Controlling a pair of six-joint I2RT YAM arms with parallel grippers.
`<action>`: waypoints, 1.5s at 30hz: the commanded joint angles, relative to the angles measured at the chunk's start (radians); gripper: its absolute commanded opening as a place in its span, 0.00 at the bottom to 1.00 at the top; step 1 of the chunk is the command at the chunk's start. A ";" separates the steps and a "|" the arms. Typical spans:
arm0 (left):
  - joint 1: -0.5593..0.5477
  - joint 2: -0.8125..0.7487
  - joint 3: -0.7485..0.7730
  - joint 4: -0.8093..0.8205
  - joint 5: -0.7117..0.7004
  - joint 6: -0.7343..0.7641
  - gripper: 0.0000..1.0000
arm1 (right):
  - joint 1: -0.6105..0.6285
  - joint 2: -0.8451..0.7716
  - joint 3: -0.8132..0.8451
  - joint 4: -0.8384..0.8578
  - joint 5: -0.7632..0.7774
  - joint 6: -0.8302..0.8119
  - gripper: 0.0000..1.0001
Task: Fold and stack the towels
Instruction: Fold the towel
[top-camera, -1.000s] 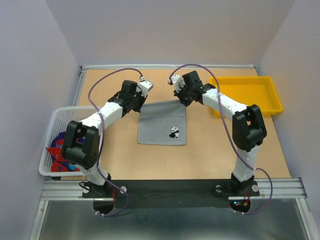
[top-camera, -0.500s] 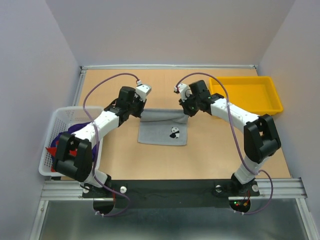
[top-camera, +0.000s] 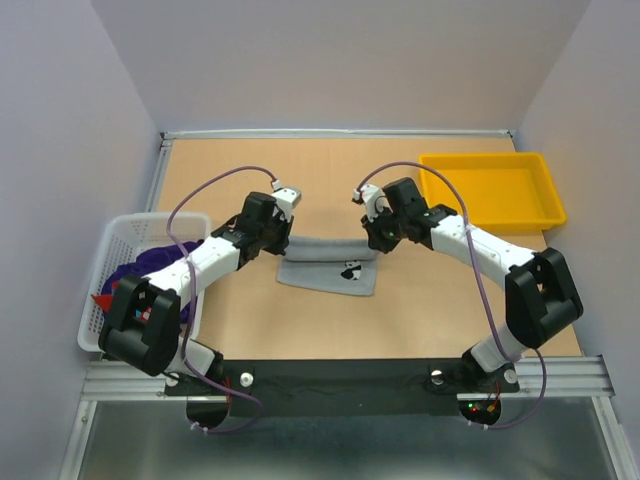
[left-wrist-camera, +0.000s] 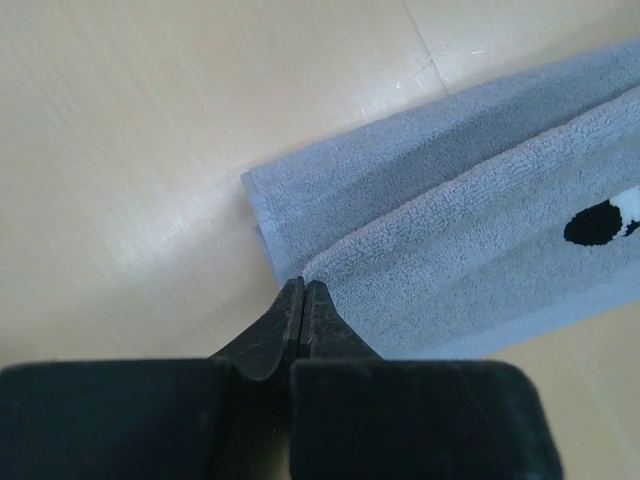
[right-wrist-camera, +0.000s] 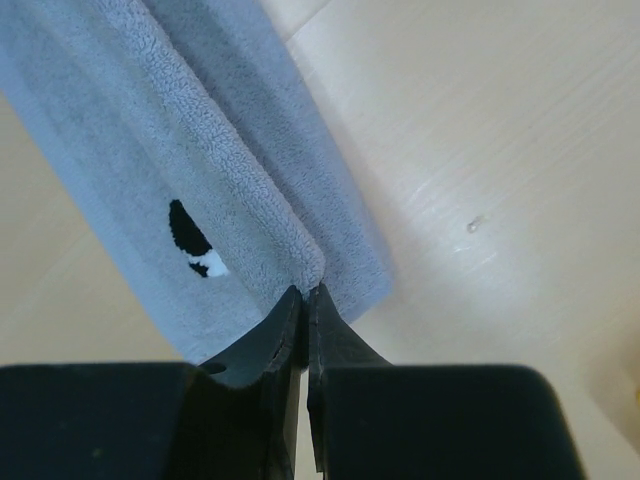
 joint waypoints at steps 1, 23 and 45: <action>-0.014 -0.027 -0.003 0.001 -0.059 -0.066 0.00 | 0.021 -0.022 -0.043 0.003 -0.059 0.057 0.01; -0.018 0.068 0.034 -0.053 -0.116 -0.189 0.00 | 0.040 0.047 -0.112 -0.002 -0.085 0.139 0.00; -0.021 -0.295 -0.052 -0.168 -0.013 -0.407 0.62 | 0.058 -0.131 -0.161 -0.037 -0.318 0.260 0.45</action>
